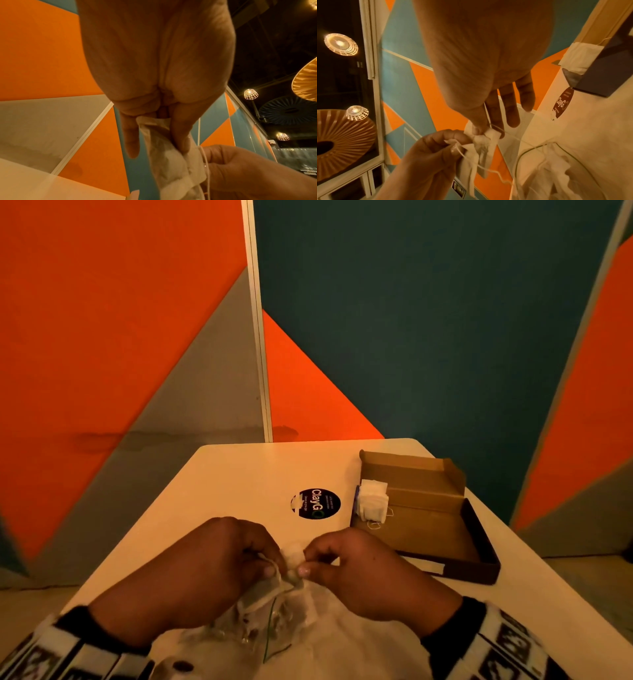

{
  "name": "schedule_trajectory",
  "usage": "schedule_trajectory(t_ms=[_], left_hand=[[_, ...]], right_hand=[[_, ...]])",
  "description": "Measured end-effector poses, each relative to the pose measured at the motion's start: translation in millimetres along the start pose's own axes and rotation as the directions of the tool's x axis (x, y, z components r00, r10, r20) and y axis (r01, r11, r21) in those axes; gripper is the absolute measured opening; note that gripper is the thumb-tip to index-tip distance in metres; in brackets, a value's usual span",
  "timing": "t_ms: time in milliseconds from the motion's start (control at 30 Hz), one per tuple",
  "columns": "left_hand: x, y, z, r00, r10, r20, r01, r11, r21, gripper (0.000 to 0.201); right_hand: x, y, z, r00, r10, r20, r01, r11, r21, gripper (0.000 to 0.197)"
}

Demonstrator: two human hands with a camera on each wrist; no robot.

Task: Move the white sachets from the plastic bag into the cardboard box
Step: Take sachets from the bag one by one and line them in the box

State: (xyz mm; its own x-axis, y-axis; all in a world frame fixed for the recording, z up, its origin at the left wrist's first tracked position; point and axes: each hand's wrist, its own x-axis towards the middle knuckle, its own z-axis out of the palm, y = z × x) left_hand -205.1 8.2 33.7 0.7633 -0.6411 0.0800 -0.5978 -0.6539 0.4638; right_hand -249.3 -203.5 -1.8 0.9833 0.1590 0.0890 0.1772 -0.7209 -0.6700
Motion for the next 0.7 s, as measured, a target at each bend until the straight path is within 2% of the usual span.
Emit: schedule_trajectory(t_ms=[133, 267, 400, 467, 500, 567, 633, 700], left_hand=[[-4, -11, -4, 0.998, -0.047, -0.035, 0.044, 0.996, -0.078, 0.025], [-11, -22, -10, 0.993, -0.103, -0.062, 0.081, 0.954, -0.288, 0.027], [-12, -24, -2, 0.957, -0.188, -0.221, 0.065, 0.881, -0.468, 0.028], [-10, -20, 5, 0.937, -0.233, -0.262, 0.048, 0.825, -0.564, 0.029], [-8, -16, 9, 0.929, -0.257, -0.266, 0.041, 0.786, -0.616, 0.030], [-4, -10, 17, 0.920, -0.307, -0.245, 0.037, 0.689, -0.724, 0.029], [0, -3, 25, 0.926, -0.314, -0.210, 0.035, 0.623, -0.781, 0.025], [4, 1, 32, 0.931, -0.313, -0.186, 0.035, 0.584, -0.811, 0.024]], right_hand=[[-4, 17, -9, 0.999, 0.039, 0.020, -0.041, 0.993, 0.109, 0.014], [-10, 40, -18, 0.991, 0.135, -0.012, -0.130, 0.973, 0.190, 0.015], [-8, 56, -20, 0.976, 0.203, -0.080, -0.191, 0.972, 0.139, 0.018], [-7, 53, -20, 0.961, 0.173, -0.217, -0.145, 0.980, 0.137, 0.028], [-7, 46, -20, 0.943, 0.157, -0.295, -0.103, 0.976, 0.192, 0.035], [-9, 28, -19, 0.914, 0.087, -0.395, 0.038, 0.954, 0.298, 0.039], [-10, 12, -16, 0.908, -0.027, -0.419, 0.172, 0.935, 0.311, 0.040], [-9, -3, -12, 0.924, -0.091, -0.372, 0.234, 0.903, 0.360, 0.040]])
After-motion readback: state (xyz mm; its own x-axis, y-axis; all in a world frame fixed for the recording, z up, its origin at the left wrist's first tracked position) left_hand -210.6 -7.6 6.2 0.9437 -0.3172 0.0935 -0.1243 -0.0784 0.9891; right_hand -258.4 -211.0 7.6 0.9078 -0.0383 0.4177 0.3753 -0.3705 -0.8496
